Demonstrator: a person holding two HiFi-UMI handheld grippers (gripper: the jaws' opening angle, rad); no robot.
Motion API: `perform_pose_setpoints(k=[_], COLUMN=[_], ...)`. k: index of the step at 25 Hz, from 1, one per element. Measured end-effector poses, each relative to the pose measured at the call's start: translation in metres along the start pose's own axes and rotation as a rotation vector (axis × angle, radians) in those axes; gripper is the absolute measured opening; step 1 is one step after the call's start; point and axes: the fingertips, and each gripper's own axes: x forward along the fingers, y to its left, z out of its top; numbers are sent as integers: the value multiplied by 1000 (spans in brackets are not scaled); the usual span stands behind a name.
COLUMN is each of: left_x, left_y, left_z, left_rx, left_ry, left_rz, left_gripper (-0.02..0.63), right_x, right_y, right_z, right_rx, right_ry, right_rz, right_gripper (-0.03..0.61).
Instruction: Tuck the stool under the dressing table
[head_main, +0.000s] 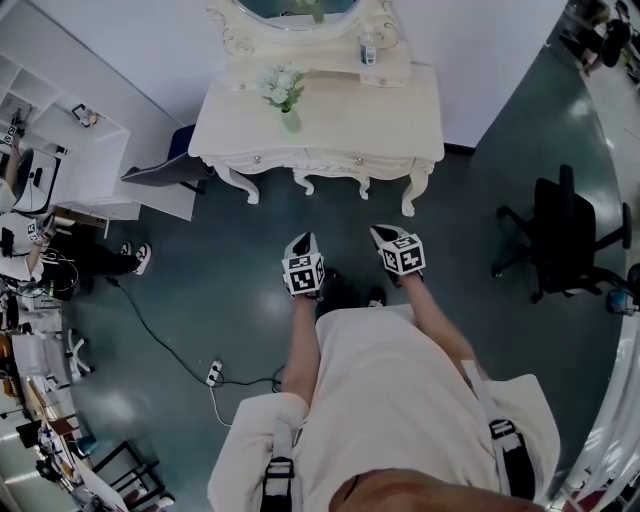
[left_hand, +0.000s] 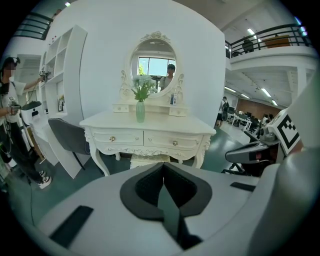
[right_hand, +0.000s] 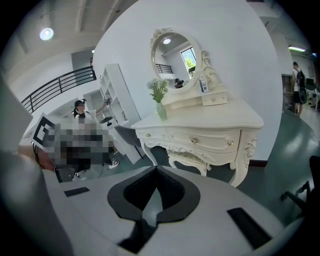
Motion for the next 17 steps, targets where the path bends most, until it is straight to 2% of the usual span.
perform_pose_setpoints(k=[17], left_x=[-2], left_y=[-1], left_z=[-5], left_rx=[-13], left_ry=[2], left_rz=[-1], left_gripper=[15], right_x=[-3], right_y=[2], right_z=[1], right_rx=[-25], right_ry=[-9], right_rz=[-5], right_gripper=[44])
